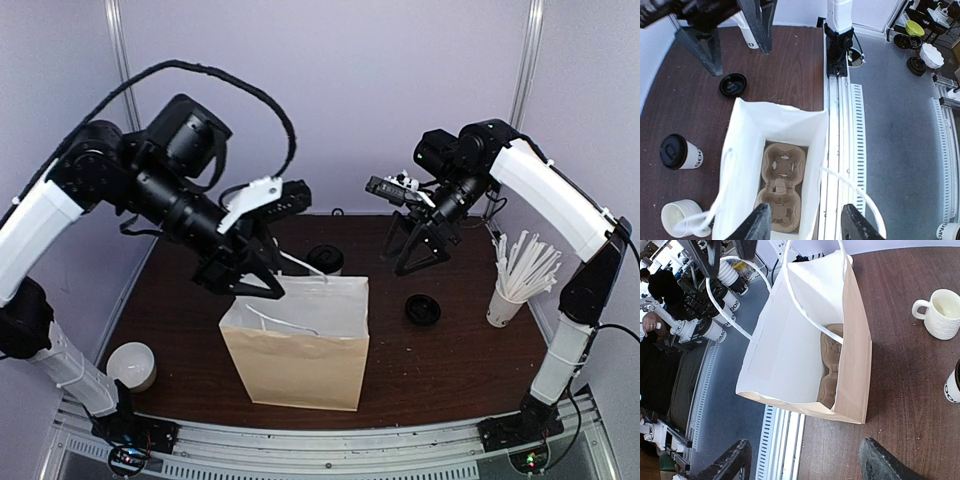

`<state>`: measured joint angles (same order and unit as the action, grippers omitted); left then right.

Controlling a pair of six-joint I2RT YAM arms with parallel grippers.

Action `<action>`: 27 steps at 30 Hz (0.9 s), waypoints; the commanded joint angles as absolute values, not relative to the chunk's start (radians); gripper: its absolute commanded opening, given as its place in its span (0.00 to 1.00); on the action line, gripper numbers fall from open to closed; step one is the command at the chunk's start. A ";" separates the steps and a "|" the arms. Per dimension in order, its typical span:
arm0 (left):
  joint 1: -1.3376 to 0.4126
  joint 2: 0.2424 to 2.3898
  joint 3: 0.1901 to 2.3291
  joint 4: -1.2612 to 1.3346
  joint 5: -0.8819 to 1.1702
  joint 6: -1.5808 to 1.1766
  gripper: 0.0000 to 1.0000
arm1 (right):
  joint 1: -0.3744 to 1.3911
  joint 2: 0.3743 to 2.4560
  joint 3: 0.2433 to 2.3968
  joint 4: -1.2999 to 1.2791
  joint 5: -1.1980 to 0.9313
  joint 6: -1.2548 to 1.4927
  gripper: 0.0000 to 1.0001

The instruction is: Pack the takeout coffee

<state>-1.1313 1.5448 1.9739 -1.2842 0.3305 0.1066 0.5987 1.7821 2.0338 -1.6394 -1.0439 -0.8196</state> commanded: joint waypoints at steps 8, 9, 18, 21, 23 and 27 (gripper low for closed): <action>-0.984 1.331 1.745 -1.190 0.142 0.193 0.72 | 0.594 1.767 2.053 -1.781 -1.059 -0.851 0.77; -0.964 1.350 1.748 -1.189 0.165 0.196 0.72 | 0.595 1.766 2.054 -1.782 -1.060 -0.851 0.77; -0.907 1.546 1.759 -1.127 0.238 0.221 0.62 | 0.595 1.745 2.011 -1.779 -1.055 -0.859 0.75; -0.902 1.607 1.793 -1.136 0.295 0.229 0.29 | 0.595 1.732 1.994 -1.770 -1.054 -0.860 0.73; -0.902 1.645 1.840 -1.162 0.323 0.233 0.20 | 0.594 1.730 1.994 -1.771 -1.051 -0.859 0.73; -0.902 1.668 1.876 -1.166 0.414 0.232 0.11 | 0.581 1.727 2.002 -1.786 -1.039 -0.866 0.72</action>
